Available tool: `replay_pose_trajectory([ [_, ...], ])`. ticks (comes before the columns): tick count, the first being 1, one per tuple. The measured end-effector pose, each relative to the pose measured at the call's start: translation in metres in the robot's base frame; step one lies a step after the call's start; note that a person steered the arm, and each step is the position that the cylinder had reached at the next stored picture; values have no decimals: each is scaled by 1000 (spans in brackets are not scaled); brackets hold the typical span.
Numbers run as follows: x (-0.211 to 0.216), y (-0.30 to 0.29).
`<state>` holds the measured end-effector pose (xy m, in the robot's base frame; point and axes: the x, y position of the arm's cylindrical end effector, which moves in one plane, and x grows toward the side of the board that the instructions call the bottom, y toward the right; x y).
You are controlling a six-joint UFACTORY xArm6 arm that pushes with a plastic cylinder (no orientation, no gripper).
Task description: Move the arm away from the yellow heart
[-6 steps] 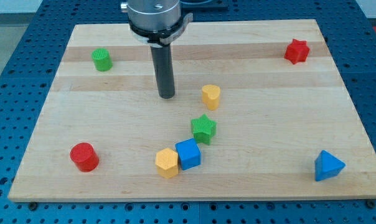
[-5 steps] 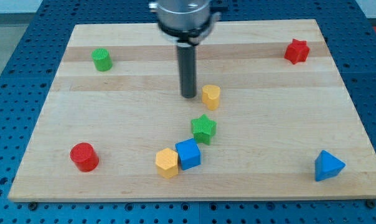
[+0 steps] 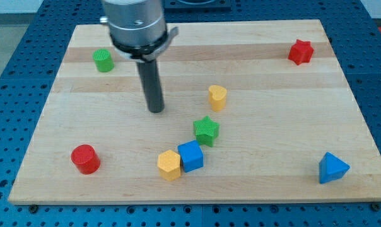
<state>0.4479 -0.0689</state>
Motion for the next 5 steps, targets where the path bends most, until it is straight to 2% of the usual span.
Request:
replay_pose_trajectory([
  [2, -36, 61],
  [4, -36, 62],
  [5, -20, 22],
])
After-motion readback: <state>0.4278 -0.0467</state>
